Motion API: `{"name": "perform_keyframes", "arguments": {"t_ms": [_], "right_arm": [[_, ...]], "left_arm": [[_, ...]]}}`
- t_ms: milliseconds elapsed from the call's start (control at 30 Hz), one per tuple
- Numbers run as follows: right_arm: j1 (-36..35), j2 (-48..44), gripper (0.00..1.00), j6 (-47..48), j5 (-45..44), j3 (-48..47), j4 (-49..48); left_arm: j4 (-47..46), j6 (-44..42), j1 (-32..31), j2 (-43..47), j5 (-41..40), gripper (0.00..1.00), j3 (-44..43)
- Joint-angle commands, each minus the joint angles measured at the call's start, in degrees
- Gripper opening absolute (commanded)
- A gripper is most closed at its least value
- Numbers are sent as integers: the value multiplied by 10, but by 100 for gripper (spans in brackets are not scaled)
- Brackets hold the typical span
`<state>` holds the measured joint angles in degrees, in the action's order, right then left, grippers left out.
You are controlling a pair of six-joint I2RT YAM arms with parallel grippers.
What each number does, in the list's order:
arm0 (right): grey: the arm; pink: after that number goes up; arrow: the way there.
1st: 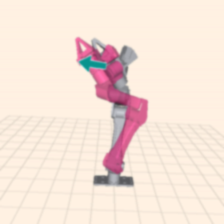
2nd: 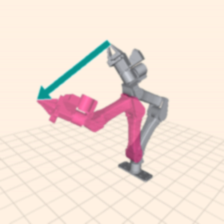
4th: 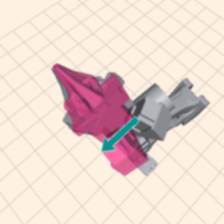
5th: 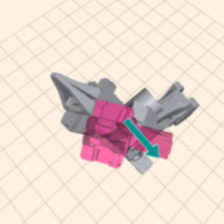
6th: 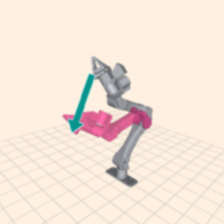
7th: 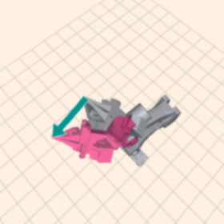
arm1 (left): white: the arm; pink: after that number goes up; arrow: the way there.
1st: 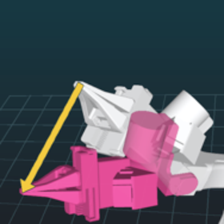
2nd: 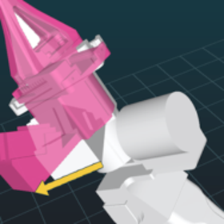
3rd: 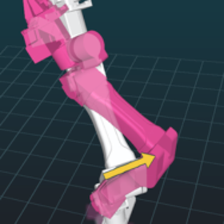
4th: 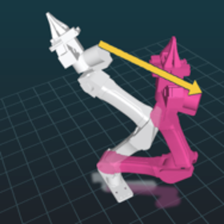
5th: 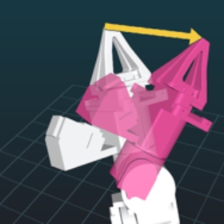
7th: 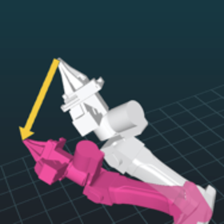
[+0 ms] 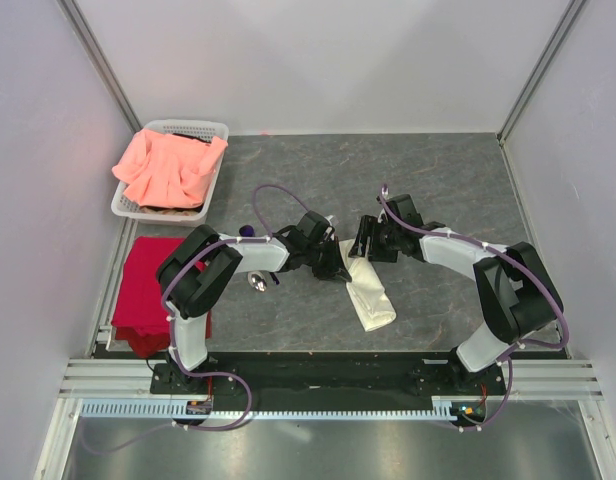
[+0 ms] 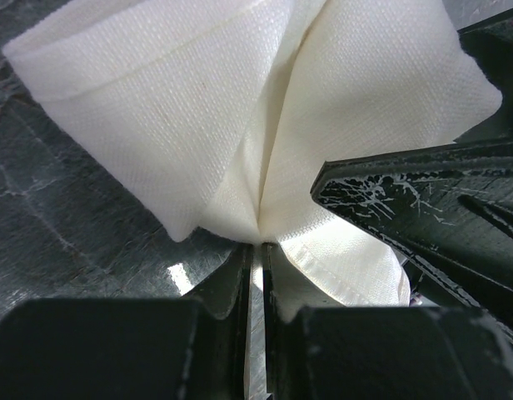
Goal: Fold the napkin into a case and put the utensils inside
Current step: Fold the 2/3-rectangle-folded napkin at the center of the board.
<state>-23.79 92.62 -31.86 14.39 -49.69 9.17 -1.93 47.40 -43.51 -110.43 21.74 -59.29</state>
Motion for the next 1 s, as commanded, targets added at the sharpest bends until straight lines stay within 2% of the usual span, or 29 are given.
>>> {"name": "perform_keyframes", "arguments": {"t_ms": [0,267,667,967], "right_arm": [[-9,-17,70,17,-17,-28,12],[-25,-2,59,24,-38,-52,30],[-31,-12,64,45,-77,-79,71],[-37,5,56,5,-14,-60,18]], "left_arm": [[36,-33,-3,-14,-8,2,-4],[36,-34,-4,-8,-11,2,-1],[35,-36,-4,-12,-8,2,-2],[35,-35,-4,-10,-9,2,0]]}}
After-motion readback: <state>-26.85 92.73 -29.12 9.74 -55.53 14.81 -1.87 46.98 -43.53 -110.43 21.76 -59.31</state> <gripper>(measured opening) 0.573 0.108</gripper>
